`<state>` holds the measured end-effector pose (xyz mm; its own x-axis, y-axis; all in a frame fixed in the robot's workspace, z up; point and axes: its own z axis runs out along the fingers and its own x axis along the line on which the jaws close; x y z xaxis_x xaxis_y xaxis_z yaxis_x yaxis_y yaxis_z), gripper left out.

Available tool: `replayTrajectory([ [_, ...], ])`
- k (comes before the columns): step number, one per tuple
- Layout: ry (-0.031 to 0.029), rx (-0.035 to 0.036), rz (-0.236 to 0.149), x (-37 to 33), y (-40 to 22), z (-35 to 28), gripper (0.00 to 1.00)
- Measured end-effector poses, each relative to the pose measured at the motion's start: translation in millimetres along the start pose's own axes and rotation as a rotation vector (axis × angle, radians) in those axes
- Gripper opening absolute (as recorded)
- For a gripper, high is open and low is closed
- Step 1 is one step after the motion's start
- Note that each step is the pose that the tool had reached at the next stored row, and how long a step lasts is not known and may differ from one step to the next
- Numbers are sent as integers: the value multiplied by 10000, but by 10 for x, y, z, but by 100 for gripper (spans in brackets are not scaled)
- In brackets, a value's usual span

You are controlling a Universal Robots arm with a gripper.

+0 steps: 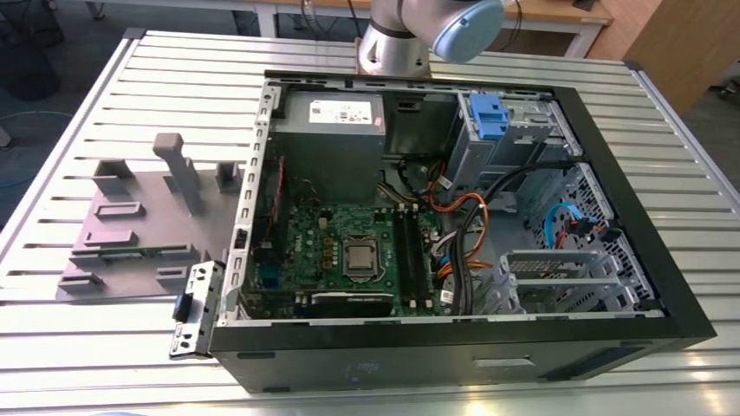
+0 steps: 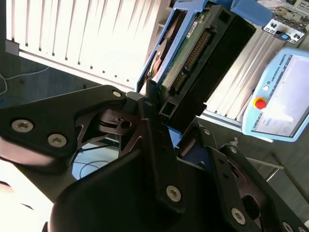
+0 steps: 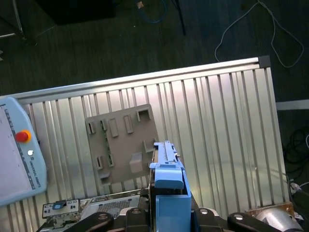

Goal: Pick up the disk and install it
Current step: 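Pick up the disk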

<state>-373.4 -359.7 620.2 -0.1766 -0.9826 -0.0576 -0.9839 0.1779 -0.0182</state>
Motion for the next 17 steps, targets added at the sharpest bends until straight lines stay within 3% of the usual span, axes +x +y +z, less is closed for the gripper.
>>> replayTrajectory([
  [3,-15,4,105,1,-29,56,36],
  [5,-16,-5,111,-4,-86,90,36],
  [8,3,-115,65,-15,-156,134,36],
  [10,39,-275,-7,-17,-171,151,36],
  [17,236,-1040,-195,-21,-210,191,36],
])
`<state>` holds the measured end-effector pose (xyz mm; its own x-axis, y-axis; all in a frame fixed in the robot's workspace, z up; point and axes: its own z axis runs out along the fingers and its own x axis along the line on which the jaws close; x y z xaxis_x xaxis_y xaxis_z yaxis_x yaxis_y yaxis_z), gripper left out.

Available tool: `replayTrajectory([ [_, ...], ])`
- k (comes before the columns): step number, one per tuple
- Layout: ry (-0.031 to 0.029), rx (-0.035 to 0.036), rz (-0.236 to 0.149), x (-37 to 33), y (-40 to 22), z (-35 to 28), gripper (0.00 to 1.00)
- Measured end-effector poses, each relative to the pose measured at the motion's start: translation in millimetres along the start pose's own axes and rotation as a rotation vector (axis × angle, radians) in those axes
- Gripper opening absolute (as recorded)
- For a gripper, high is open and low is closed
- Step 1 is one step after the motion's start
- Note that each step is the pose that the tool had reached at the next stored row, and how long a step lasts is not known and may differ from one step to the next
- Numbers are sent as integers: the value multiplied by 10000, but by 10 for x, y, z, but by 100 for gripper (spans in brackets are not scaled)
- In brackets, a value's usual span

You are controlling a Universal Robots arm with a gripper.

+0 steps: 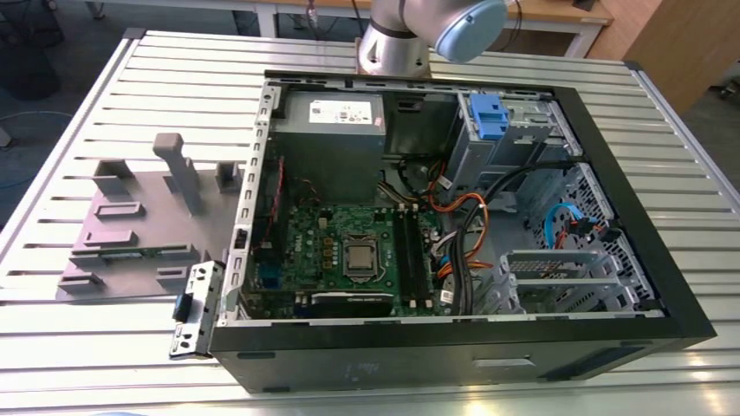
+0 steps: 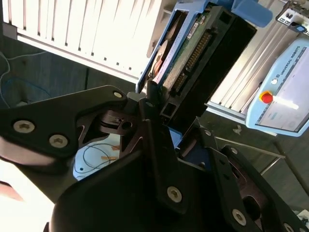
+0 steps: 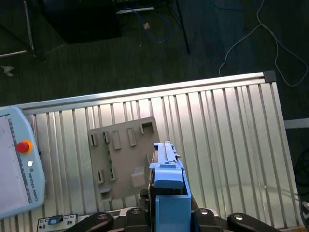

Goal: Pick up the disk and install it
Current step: 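Pick up the disk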

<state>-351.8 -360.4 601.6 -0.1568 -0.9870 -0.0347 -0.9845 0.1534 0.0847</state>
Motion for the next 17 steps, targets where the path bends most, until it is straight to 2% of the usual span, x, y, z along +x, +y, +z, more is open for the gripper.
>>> replayTrajectory([
  [3,57,-100,-197,-2,-23,33,36],
  [10,183,-261,-817,-4,-68,127,36],
  [17,217,-319,-994,-29,-261,239,36],
])
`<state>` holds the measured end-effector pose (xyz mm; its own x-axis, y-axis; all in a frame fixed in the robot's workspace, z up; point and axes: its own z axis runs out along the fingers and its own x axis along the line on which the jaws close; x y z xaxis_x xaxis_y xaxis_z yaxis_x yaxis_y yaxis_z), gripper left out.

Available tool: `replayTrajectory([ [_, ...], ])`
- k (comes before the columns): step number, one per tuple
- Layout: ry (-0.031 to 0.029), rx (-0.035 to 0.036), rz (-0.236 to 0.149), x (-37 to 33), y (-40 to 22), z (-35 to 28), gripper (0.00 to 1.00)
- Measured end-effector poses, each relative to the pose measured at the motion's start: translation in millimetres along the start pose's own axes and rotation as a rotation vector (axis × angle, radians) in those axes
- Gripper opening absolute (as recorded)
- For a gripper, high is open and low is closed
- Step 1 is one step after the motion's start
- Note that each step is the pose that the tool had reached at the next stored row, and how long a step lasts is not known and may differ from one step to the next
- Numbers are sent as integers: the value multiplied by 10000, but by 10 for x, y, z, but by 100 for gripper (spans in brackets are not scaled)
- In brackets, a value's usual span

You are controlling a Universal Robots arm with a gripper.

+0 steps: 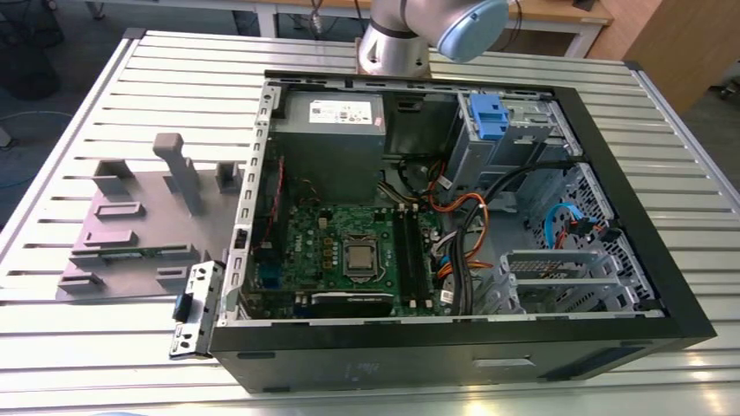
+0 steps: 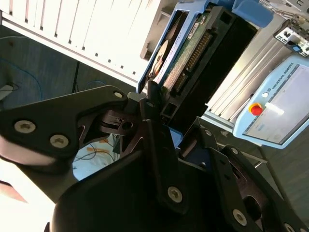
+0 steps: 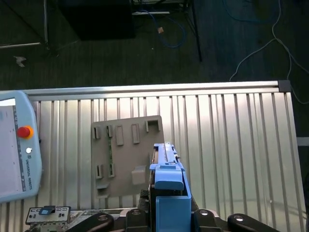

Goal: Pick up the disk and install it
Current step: 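Pick up the disk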

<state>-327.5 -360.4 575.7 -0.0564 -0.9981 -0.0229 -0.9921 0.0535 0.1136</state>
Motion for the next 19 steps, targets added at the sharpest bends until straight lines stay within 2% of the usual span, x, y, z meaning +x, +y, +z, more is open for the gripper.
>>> replayTrajectory([
  [5,13,-11,-47,10,-132,76,36],
  [13,13,-11,-49,97,-318,199,36],
  [17,20,-11,-82,124,-382,265,36],
  [19,43,-9,-104,139,-399,292,36],
])
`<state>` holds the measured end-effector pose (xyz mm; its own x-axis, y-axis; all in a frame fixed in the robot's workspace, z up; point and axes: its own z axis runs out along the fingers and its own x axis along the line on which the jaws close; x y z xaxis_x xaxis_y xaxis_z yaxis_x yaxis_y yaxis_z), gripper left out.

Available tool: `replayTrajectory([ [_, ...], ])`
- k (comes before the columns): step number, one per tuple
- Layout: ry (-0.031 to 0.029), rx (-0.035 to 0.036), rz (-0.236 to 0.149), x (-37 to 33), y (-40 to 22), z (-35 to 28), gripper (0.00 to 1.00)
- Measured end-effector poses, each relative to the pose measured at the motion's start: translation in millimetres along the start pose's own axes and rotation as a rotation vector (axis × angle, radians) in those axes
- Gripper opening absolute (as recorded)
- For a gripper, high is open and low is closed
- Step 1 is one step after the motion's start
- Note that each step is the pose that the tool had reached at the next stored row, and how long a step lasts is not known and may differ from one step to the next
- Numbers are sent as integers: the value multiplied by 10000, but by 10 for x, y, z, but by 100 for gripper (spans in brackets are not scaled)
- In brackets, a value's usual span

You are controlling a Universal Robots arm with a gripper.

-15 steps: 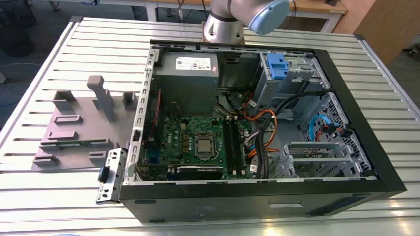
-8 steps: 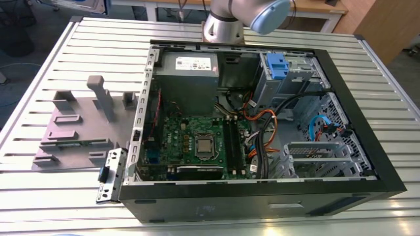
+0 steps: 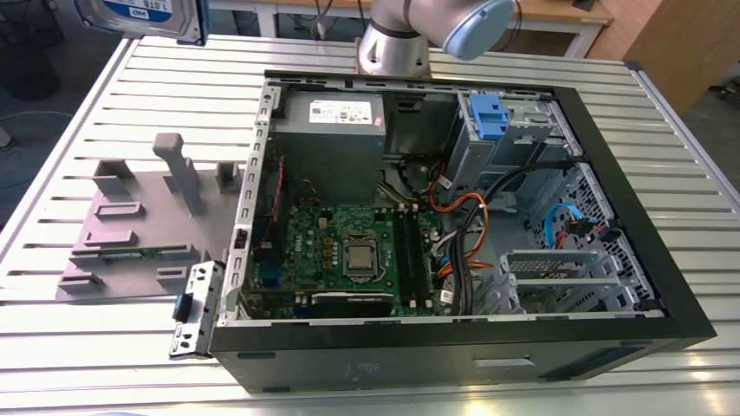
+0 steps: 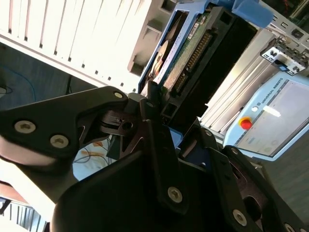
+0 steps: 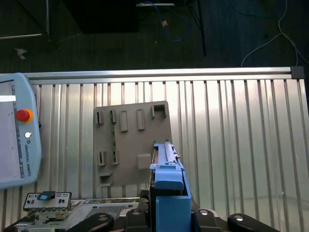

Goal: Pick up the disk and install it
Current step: 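Pick up the disk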

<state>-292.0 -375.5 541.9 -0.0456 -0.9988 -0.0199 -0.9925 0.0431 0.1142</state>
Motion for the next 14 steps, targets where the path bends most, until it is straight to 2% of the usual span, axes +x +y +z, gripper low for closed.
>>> replayTrajectory([
  [4,67,-1,-55,23,-30,49,36],
  [14,85,-2,-154,158,-93,220,36],
])
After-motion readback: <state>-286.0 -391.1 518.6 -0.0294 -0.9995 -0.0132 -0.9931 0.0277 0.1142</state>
